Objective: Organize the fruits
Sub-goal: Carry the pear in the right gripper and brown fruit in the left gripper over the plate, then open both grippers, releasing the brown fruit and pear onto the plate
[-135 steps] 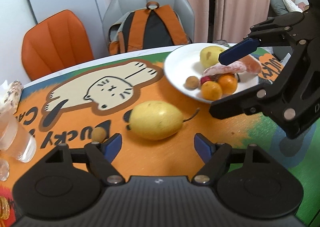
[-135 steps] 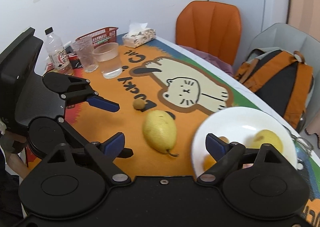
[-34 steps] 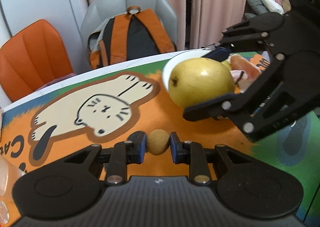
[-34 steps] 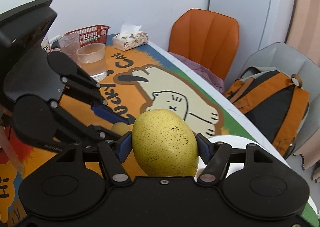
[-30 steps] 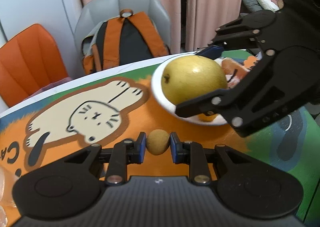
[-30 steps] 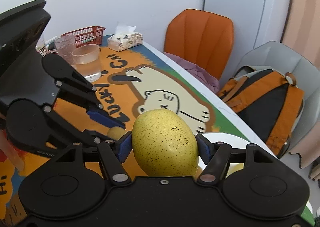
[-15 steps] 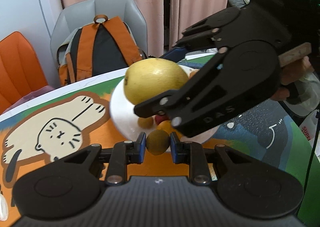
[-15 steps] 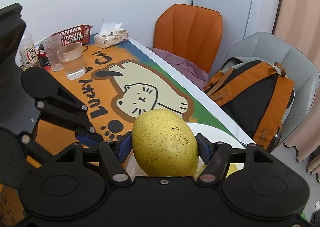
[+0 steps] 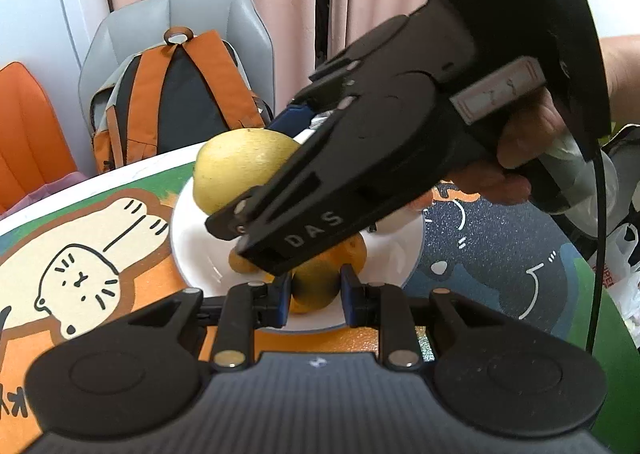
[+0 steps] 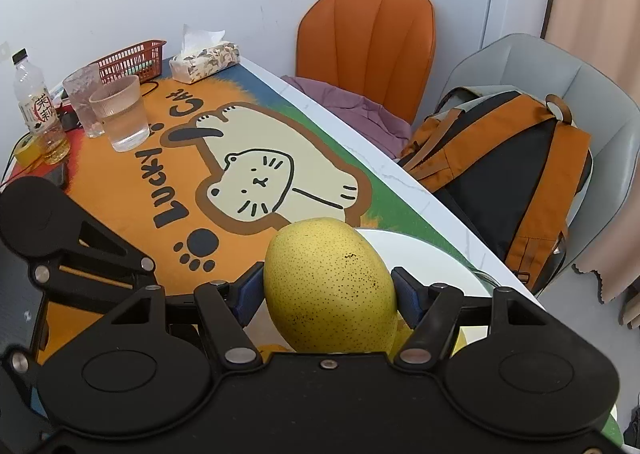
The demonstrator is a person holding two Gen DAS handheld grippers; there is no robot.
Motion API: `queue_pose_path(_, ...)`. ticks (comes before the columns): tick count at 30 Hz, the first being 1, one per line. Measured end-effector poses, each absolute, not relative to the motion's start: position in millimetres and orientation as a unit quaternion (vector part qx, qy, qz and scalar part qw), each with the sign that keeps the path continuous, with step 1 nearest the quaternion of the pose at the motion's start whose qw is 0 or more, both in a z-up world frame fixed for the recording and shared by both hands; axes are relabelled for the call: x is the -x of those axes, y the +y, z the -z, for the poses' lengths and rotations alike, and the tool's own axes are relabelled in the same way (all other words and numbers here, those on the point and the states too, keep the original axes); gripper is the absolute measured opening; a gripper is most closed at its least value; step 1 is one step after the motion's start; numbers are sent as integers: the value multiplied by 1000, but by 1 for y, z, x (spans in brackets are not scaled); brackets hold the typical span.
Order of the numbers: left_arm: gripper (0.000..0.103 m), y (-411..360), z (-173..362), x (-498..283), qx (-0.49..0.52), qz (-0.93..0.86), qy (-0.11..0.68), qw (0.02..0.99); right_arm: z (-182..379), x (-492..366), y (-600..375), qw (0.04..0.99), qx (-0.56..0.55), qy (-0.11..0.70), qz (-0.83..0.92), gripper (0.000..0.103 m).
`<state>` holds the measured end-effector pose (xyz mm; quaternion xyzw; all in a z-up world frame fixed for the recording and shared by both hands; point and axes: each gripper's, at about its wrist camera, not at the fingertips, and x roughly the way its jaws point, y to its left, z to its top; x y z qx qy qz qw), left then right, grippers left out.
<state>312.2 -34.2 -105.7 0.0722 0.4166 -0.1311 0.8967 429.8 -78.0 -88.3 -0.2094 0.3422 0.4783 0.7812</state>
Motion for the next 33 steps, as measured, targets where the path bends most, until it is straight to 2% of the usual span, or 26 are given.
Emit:
queue_pose_path(22,26,-45,115,-319,-60,145,412,898,102,-441,-67,776,221,360,-469,66)
queue_pose_path(26,28,-43,114,-319,-61,146,410,898,95,-437,-72,785,214,334,-476,70)
queue_pose_path(28,32,-42,114,-319,-57,143,409,899,87,-434,-74,794,211,315,-476,84)
queue_pose_path(30,46,-42,113,-318,-54,139,408,900,79,-436,-75,795,203,310,-480,86)
queue_pose_path(33,53,-41,111,-316,-56,132,402,905,72,-439,-76,799,199,308,-476,87)
